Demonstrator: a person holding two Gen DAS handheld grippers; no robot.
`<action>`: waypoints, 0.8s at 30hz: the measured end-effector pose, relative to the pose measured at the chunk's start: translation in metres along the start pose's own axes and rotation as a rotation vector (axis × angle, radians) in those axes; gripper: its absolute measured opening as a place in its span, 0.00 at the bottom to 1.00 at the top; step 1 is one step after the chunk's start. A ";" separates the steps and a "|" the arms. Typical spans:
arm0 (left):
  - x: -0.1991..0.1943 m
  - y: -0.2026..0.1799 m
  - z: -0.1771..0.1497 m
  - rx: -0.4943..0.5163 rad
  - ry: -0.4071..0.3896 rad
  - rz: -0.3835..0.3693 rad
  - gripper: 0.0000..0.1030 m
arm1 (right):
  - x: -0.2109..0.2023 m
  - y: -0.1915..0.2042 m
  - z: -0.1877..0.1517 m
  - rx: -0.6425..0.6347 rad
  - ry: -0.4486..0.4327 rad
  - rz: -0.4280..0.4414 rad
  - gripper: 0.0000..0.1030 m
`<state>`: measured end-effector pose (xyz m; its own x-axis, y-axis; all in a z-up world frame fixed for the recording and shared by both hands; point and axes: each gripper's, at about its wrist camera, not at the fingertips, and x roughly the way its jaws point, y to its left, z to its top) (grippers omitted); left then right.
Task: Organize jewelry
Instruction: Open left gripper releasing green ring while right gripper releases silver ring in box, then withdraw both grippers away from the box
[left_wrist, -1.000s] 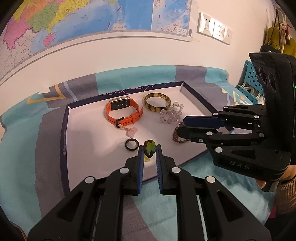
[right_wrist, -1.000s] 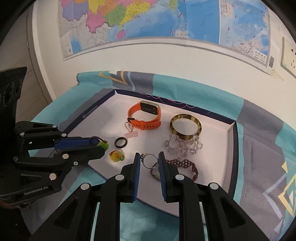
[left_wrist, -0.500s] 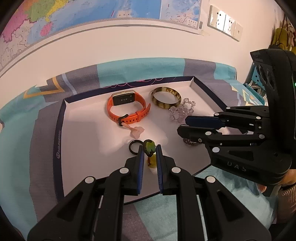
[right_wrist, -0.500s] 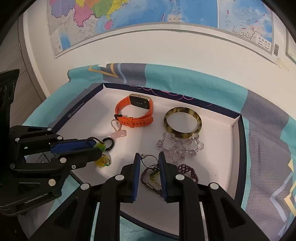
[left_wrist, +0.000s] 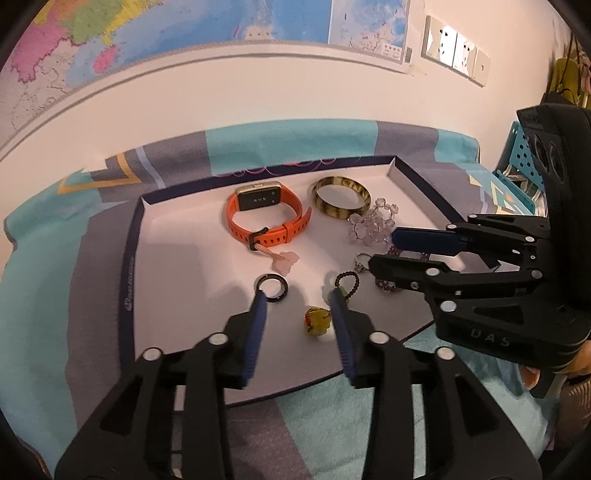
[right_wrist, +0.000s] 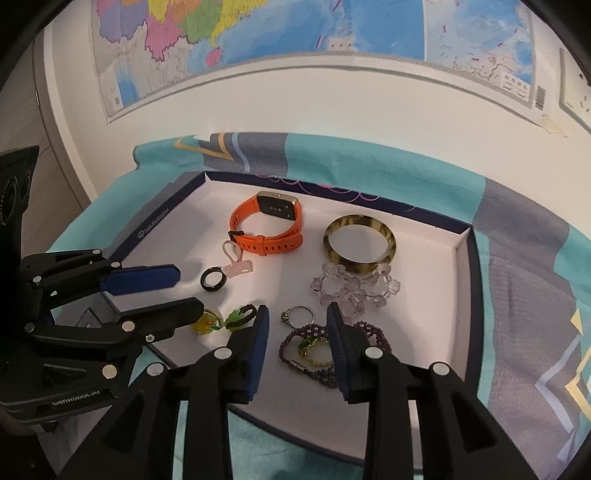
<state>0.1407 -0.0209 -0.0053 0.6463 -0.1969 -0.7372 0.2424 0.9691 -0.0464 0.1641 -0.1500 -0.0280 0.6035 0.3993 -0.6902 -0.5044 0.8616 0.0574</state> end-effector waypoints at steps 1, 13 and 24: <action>-0.004 0.000 -0.001 0.000 -0.009 0.003 0.42 | -0.003 0.000 -0.001 0.003 -0.007 0.001 0.36; -0.055 0.006 -0.027 -0.031 -0.110 0.069 0.94 | -0.054 0.008 -0.029 0.043 -0.123 -0.007 0.87; -0.076 0.009 -0.059 -0.091 -0.111 0.182 0.94 | -0.065 0.018 -0.067 0.100 -0.110 -0.007 0.93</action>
<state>0.0509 0.0115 0.0105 0.7504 -0.0278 -0.6604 0.0512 0.9986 0.0161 0.0741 -0.1819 -0.0303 0.6737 0.4207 -0.6076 -0.4394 0.8891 0.1284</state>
